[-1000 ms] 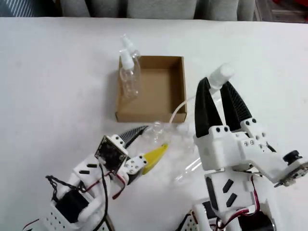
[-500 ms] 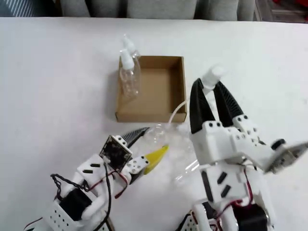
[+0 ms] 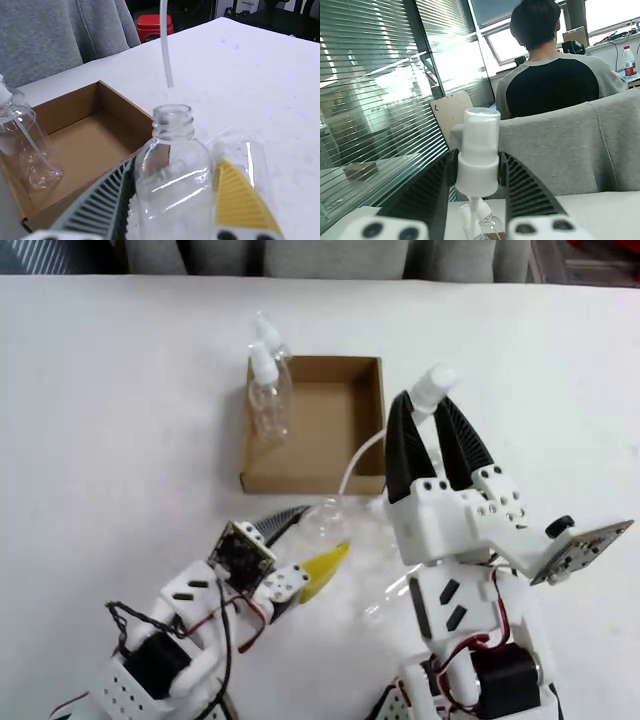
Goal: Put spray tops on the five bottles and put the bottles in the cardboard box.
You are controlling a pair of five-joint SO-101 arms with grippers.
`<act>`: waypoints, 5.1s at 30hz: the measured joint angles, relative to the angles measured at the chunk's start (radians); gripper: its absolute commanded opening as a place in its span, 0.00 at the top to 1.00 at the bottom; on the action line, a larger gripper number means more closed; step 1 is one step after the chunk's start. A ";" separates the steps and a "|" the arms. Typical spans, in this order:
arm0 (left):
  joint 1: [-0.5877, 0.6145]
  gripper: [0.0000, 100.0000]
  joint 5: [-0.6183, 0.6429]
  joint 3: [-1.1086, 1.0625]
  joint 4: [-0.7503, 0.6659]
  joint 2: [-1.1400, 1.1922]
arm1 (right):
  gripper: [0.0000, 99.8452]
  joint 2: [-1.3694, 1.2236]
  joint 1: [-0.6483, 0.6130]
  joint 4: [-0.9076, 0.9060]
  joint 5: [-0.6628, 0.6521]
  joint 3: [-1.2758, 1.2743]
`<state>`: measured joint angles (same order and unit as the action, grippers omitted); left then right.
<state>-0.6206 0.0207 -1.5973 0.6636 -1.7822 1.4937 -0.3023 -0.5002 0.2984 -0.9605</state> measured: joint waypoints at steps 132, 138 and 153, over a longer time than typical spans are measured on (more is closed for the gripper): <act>0.000 0.98 -0.066 -0.020 0.000 0.000 | 0.98 0.295 -0.054 -0.255 0.014 -0.450; 0.055 0.98 -0.066 -0.020 -0.087 0.000 | 0.98 0.295 0.040 -0.256 0.014 -0.450; 0.298 0.98 -0.066 -0.086 -0.476 0.008 | 0.98 0.295 0.044 -0.256 0.014 -0.450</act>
<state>-0.3230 -0.0453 -1.6832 0.1880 -1.7745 1.7883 -0.2578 -0.7564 0.3122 -1.4101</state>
